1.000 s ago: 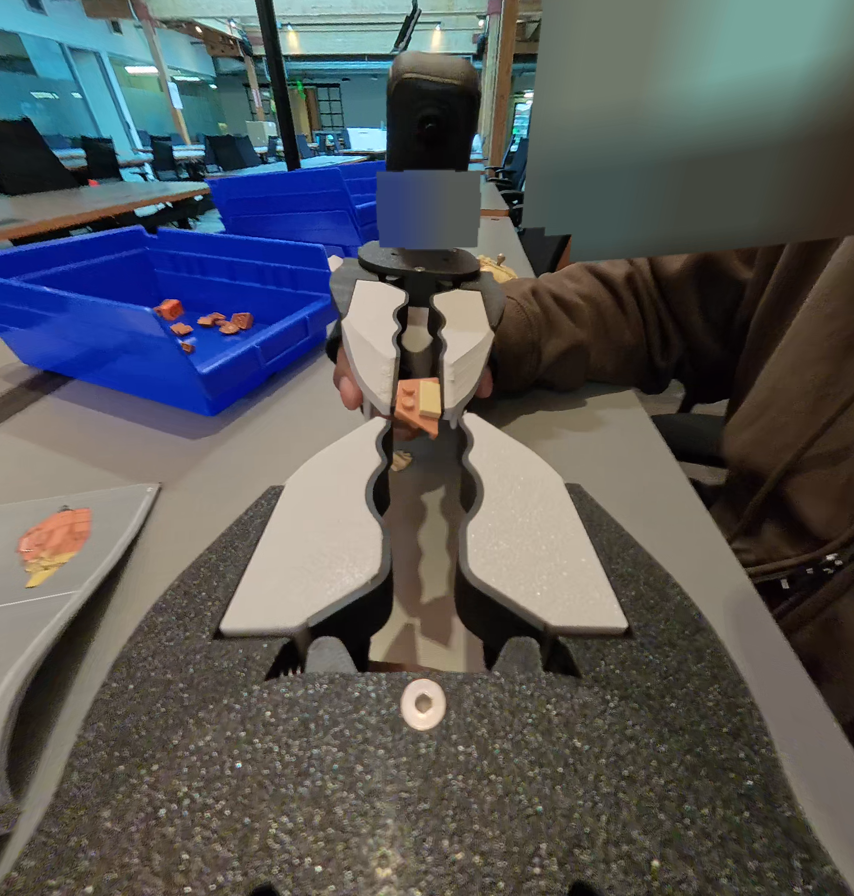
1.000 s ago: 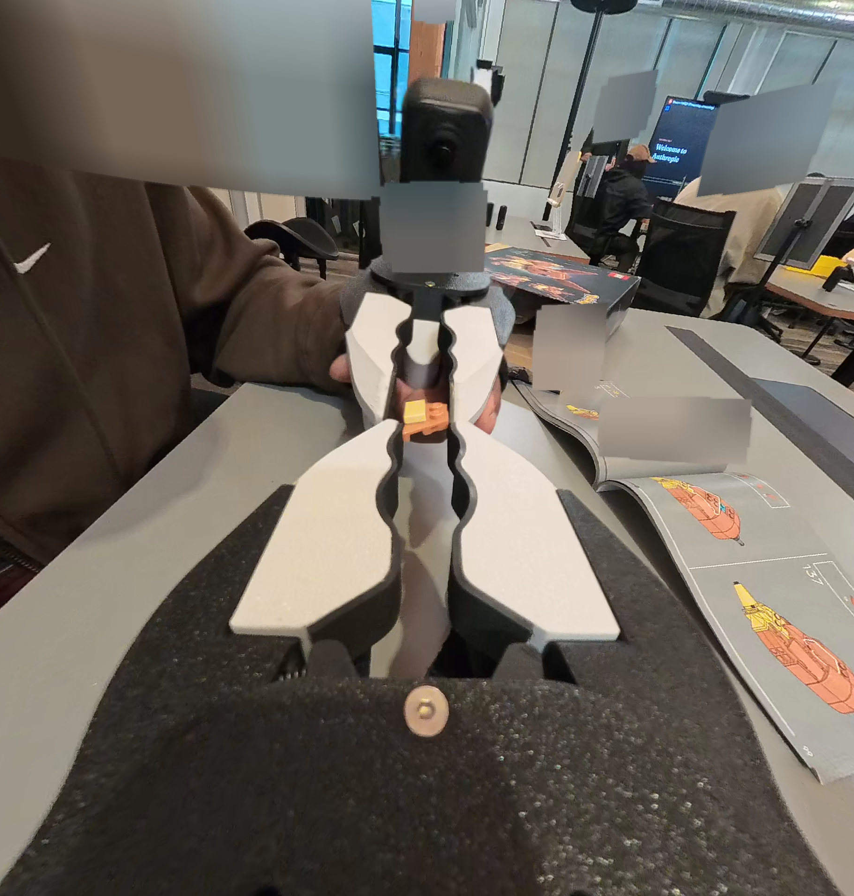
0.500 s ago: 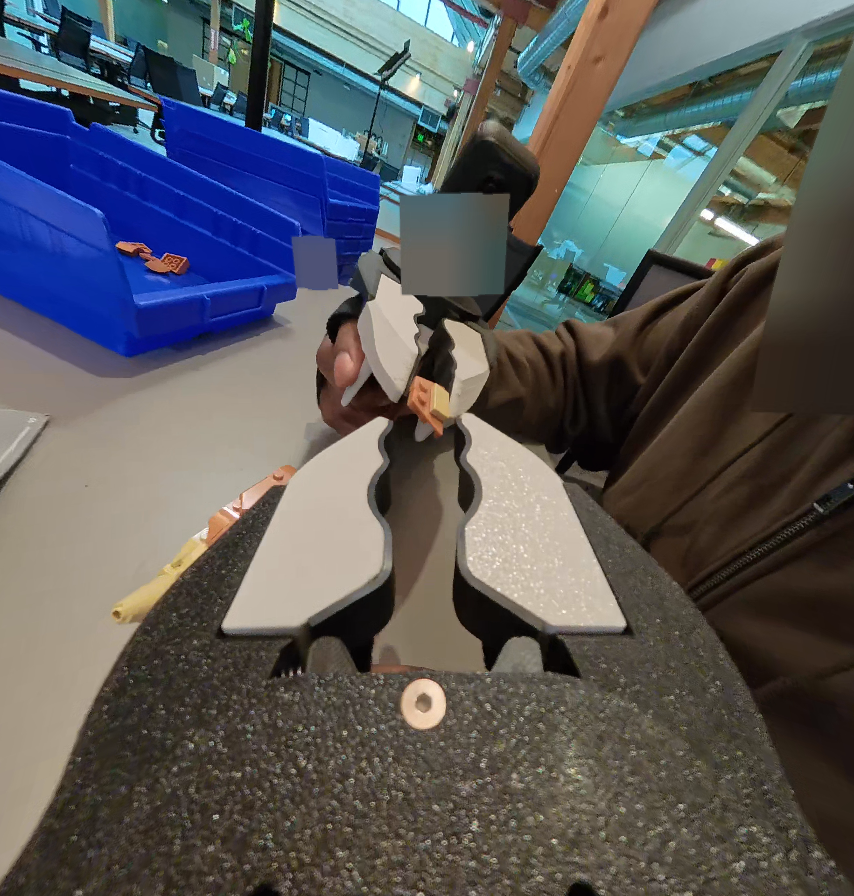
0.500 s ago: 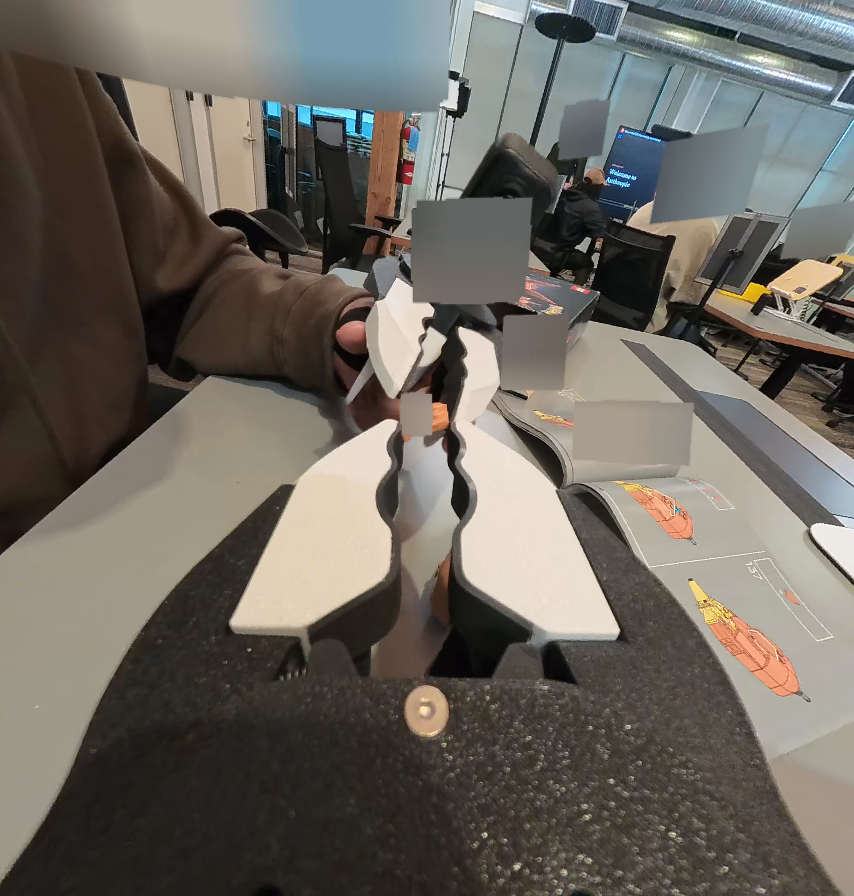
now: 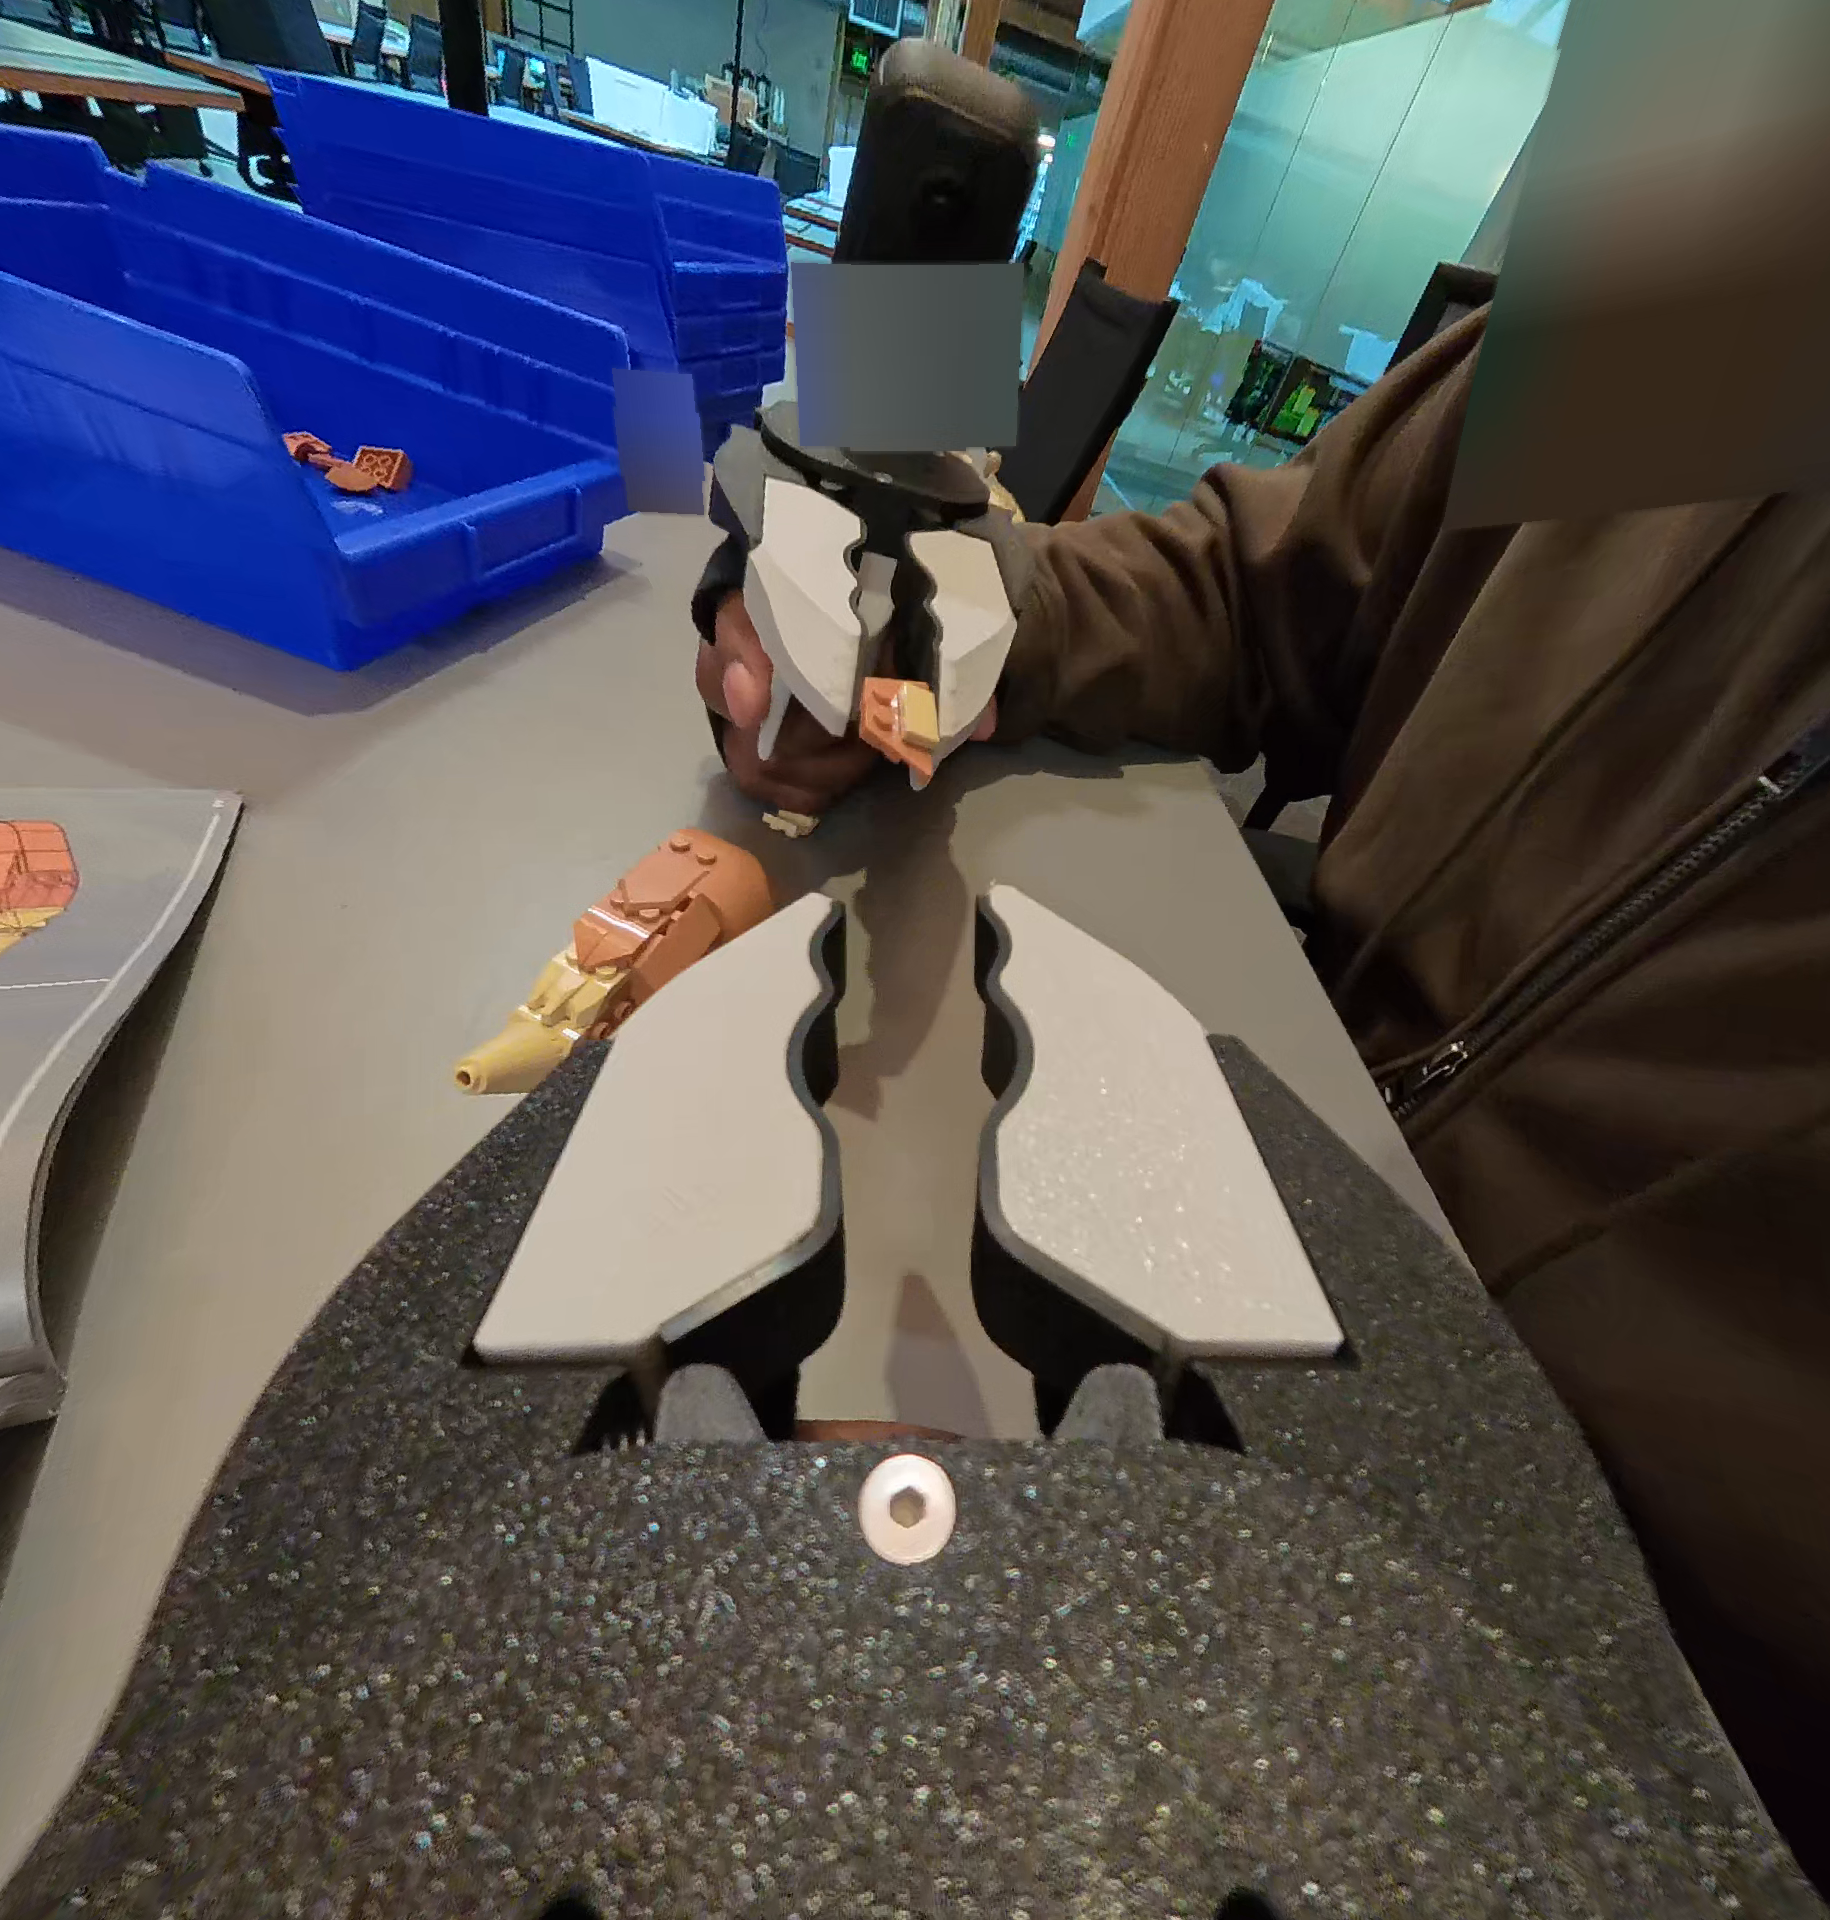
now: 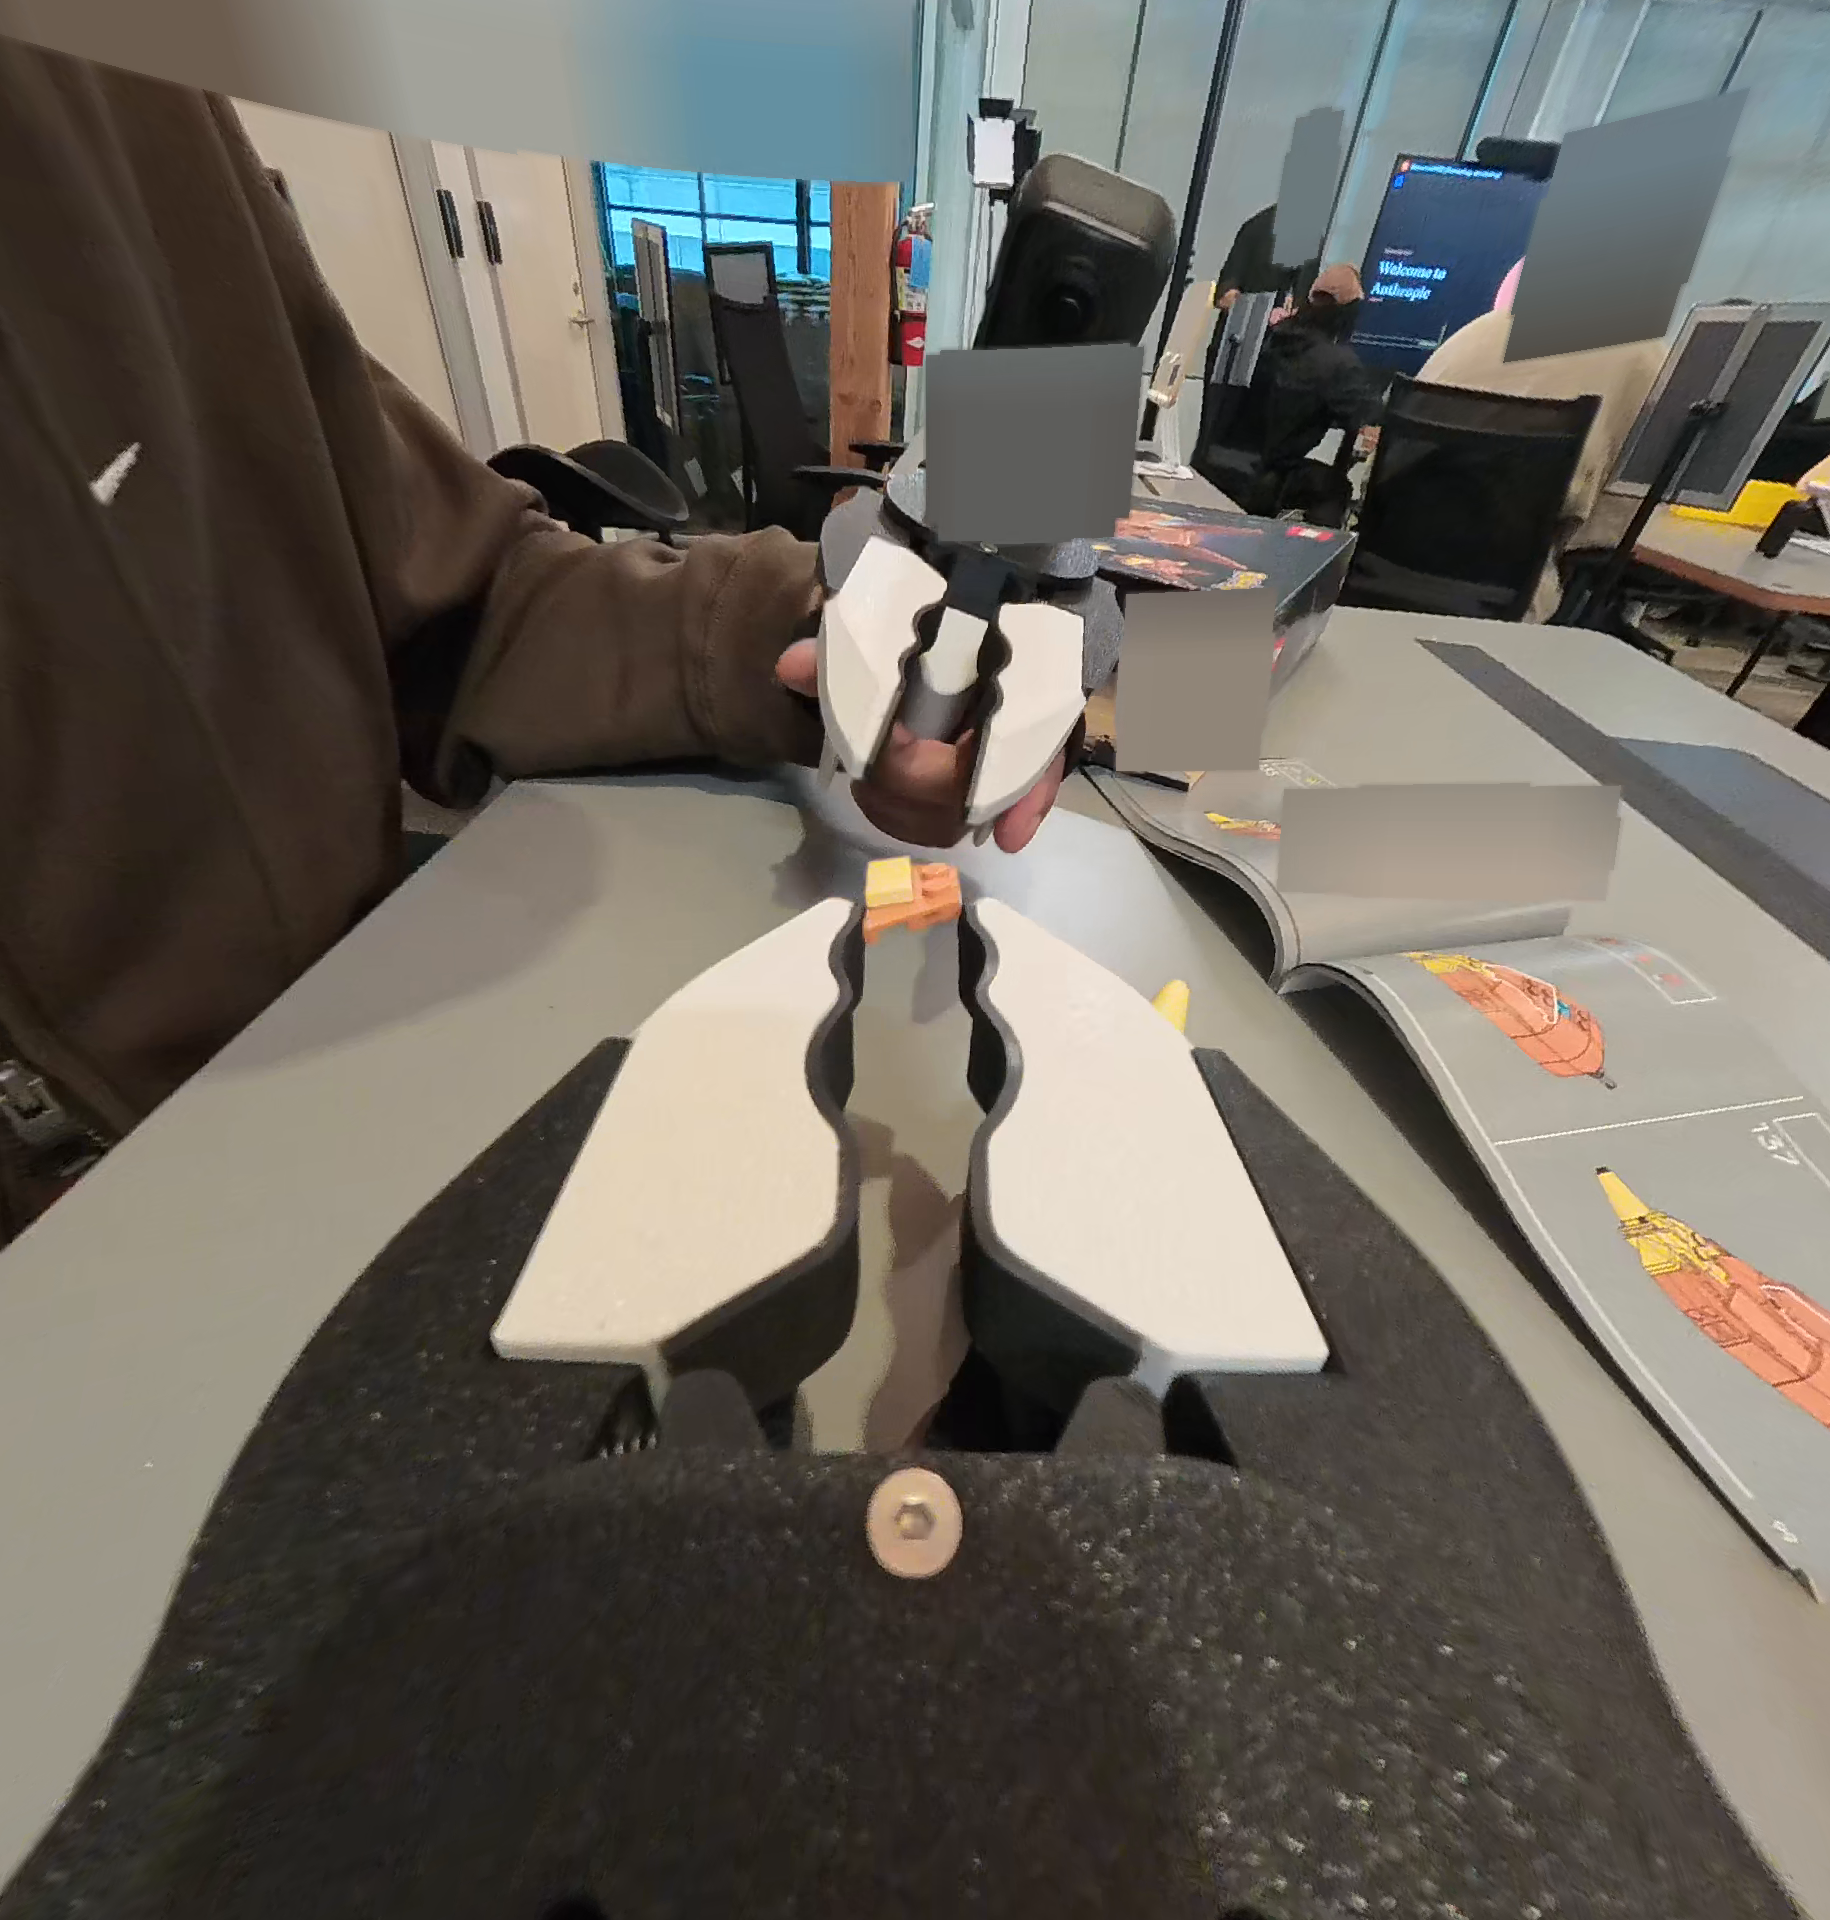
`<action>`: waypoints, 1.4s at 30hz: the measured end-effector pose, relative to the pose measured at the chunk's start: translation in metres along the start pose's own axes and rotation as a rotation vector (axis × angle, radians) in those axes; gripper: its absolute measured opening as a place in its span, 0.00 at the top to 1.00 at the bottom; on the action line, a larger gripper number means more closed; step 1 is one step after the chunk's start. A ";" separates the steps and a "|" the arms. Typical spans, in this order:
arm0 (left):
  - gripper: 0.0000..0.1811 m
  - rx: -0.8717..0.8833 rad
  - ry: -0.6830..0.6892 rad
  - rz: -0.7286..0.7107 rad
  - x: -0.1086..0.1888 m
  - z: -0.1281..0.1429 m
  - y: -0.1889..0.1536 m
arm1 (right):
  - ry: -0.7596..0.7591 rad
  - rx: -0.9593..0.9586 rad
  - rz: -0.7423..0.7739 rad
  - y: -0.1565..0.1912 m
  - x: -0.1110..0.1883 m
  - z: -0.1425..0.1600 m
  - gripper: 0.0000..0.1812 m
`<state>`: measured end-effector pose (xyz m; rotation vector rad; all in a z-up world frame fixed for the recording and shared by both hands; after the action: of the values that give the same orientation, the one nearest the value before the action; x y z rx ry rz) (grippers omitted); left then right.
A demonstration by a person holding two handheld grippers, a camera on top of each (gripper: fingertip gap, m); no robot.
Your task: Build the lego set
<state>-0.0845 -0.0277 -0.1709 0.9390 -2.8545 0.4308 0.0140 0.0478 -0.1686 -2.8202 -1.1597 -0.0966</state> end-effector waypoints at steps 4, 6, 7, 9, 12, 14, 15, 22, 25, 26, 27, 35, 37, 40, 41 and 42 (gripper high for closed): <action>0.87 0.003 -0.007 -0.020 0.005 0.000 0.005 | -0.020 -0.018 -0.001 -0.002 0.003 -0.001 0.91; 0.87 0.010 -0.015 -0.030 0.006 -0.001 0.007 | -0.024 -0.021 0.001 -0.003 0.003 -0.002 0.91; 0.87 0.013 -0.020 -0.036 0.007 -0.001 0.009 | -0.025 -0.022 0.001 -0.003 0.004 -0.002 0.91; 0.87 0.018 -0.021 -0.045 0.007 0.000 0.011 | -0.024 -0.023 0.002 -0.003 0.004 -0.002 0.91; 0.87 0.017 -0.018 -0.048 0.006 0.000 0.011 | -0.022 -0.023 0.003 -0.003 0.004 -0.002 0.91; 0.87 0.013 -0.014 -0.050 0.005 0.001 0.011 | -0.021 -0.023 0.004 -0.003 0.004 -0.002 0.91; 0.87 0.012 -0.012 -0.051 0.005 0.001 0.011 | -0.021 -0.022 0.005 -0.003 0.004 -0.002 0.91; 0.87 0.011 -0.010 -0.058 0.004 0.001 0.011 | -0.022 -0.014 0.012 -0.003 0.004 -0.004 0.91; 0.87 0.010 -0.009 -0.059 0.004 0.001 0.011 | -0.020 -0.013 0.013 -0.003 0.004 -0.003 0.91; 0.87 0.010 -0.008 -0.059 0.004 0.002 0.011 | -0.020 -0.013 0.013 -0.003 0.004 -0.003 0.91; 0.87 0.009 -0.007 -0.059 0.004 0.002 0.011 | -0.021 -0.012 0.014 -0.003 0.004 -0.003 0.91; 0.87 0.009 -0.003 -0.057 0.003 0.002 0.011 | -0.022 -0.014 0.015 -0.003 0.004 -0.004 0.91; 0.87 0.009 -0.003 -0.056 0.003 0.002 0.011 | -0.022 -0.015 0.015 -0.003 0.004 -0.003 0.91; 0.87 0.008 -0.003 -0.056 0.003 0.002 0.011 | -0.021 -0.016 0.014 -0.003 0.004 -0.003 0.91; 0.87 0.009 -0.003 -0.056 0.003 0.003 0.011 | -0.021 -0.016 0.014 -0.003 0.004 -0.003 0.91; 0.87 0.009 -0.003 -0.056 0.002 0.003 0.011 | -0.022 -0.017 0.014 -0.003 0.004 -0.003 0.91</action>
<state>-0.0929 -0.0218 -0.1754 1.0186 -2.8233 0.4376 0.0144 0.0527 -0.1650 -2.8505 -1.1491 -0.0753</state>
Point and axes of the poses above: each gripper's, where its closed fingertips meet, x back along the fingers, z out of its underside, y = z × x across the jaws, the point moved 4 cm from there along x, back along the fingers, and after that the axes turned 4 degrees about -z, right-handed, at the moved point
